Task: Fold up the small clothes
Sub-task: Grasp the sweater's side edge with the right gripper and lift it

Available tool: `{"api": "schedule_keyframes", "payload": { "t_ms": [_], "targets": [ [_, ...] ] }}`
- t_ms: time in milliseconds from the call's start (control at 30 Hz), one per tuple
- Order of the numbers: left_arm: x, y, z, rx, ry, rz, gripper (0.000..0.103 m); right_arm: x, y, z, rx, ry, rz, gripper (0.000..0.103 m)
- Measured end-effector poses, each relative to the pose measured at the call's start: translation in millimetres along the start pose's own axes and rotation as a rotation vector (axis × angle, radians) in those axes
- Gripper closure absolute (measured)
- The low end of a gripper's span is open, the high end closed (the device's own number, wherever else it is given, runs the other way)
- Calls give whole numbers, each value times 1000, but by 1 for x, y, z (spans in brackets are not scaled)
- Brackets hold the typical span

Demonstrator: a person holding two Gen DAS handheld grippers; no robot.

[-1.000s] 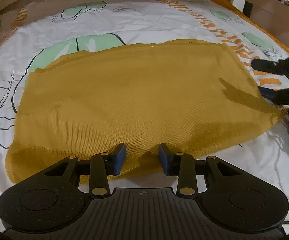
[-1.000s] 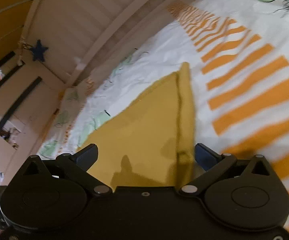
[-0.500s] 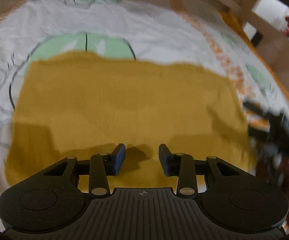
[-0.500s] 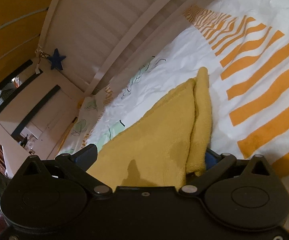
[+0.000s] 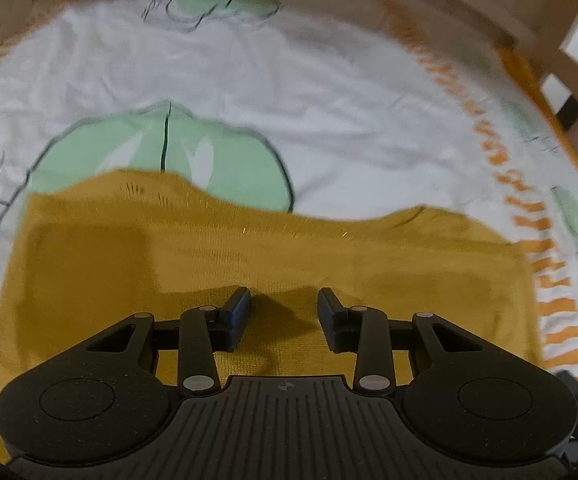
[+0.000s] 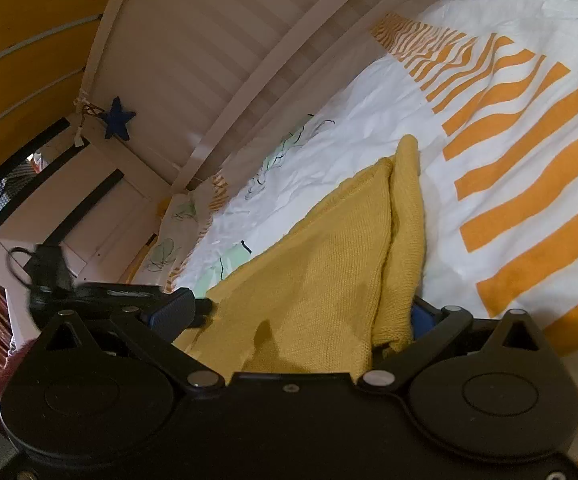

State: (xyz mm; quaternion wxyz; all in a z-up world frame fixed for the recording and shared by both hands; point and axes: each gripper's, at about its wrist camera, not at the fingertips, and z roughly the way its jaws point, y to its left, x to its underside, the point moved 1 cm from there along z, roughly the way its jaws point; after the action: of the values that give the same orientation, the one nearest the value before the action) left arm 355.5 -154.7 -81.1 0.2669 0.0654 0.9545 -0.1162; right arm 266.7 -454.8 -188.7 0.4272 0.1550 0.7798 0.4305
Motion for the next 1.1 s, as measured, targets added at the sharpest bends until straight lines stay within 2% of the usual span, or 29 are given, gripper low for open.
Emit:
{"api": "schedule_keyframes", "payload": {
  "t_ms": [233, 400, 533, 667, 800, 933, 1000, 1100],
  "targets": [
    [2, -4, 8, -41, -11, 15, 67, 1, 1, -1, -3, -4, 3, 1],
    [3, -2, -2, -26, -17, 19, 67, 1, 1, -1, 1, -2, 4, 1],
    [21, 3, -25, 0, -41, 48, 67, 0, 2, 0, 14, 9, 4, 2],
    [41, 21, -50, 31, -54, 47, 66, -4, 7, 5, 46, 46, -5, 2],
    [57, 54, -74, 64, -61, -9, 66, -13, 8, 11, 68, 108, 24, 2],
    [62, 89, -97, 57, -91, -47, 66, -22, 9, 17, 100, 164, 72, 3],
    [64, 104, -104, 45, -95, -51, 66, -23, 11, 19, 128, 185, 70, 8],
    [71, 132, -115, 14, -113, -55, 66, -23, 15, 25, 182, 212, 47, 33]
  ]
}}
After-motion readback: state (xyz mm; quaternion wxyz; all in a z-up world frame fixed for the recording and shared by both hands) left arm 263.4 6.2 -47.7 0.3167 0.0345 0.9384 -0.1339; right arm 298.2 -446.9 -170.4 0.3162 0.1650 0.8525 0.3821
